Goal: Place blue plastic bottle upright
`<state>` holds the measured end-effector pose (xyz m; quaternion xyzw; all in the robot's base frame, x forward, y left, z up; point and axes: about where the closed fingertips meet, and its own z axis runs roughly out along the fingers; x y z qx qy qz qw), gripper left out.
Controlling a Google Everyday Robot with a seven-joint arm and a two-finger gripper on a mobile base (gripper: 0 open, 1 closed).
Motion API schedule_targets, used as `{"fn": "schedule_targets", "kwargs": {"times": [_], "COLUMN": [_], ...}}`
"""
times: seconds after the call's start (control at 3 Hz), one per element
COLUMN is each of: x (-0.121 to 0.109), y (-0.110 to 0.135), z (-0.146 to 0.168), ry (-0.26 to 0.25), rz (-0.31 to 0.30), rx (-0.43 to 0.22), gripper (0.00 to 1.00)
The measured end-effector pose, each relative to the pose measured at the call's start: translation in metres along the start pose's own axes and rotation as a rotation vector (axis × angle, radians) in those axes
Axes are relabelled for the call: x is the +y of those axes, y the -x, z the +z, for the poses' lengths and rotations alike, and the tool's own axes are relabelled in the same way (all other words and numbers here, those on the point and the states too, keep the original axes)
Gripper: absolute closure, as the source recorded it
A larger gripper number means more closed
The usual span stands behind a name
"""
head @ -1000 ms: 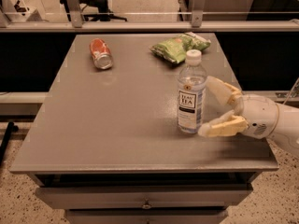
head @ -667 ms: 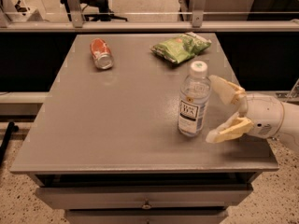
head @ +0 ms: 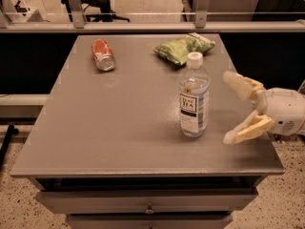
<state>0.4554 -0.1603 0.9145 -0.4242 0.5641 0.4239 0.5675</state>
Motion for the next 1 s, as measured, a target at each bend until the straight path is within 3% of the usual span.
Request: {"fn": "schedule_targets", "kwargs": {"times": [0.33, 0.67, 1.0], "x": [-0.009, -0.013, -0.012], "y": [0.022, 0.033, 0.035], "z": [-0.030, -0.054, -0.055], "ry": [-0.010, -0.005, -0.001], "rz": [-0.057, -0.074, -0.078], "rx": [0.076, 0.158, 0.157], "gripper": [0.00, 0.00, 0.00]}}
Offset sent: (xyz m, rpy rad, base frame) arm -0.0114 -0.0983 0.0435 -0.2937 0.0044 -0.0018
